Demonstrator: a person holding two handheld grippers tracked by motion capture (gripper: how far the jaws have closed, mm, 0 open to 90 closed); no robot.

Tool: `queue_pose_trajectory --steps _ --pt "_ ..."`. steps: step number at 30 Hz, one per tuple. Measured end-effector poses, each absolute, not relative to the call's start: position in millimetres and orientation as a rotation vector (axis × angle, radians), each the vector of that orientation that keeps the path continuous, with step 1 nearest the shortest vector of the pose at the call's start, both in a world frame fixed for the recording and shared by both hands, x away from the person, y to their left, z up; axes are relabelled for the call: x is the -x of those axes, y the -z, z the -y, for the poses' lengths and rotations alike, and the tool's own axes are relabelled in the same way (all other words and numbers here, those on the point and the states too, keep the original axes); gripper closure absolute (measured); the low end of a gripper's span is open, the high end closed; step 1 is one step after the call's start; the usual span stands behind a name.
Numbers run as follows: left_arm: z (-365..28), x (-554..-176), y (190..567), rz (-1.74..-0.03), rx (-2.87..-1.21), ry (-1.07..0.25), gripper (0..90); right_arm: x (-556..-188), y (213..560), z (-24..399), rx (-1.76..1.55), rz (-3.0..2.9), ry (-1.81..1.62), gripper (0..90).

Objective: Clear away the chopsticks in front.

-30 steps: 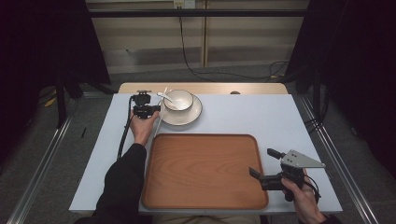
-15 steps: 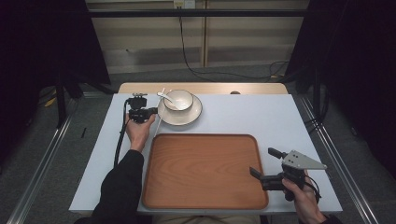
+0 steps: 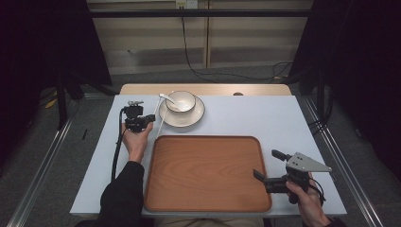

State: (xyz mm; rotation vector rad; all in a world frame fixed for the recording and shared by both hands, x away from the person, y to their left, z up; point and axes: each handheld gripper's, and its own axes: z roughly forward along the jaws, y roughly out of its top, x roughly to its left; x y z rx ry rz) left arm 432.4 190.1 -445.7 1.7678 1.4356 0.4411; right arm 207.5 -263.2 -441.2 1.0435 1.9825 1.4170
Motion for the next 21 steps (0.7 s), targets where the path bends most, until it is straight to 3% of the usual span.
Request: queue_pose_trajectory --steps 5,6,21 --pt "-187 -421 446 -1.432 -1.756 -0.491 85.3 -208 441 264 -1.044 -1.976 -1.416 2.6" --pt "-189 -416 451 -1.414 -1.744 -0.428 85.3 -207 441 263 -1.046 -1.975 -1.420 2.6" --pt "-189 -373 447 -1.424 -1.701 -0.439 85.3 -206 440 264 -1.047 -1.968 -1.427 2.6"
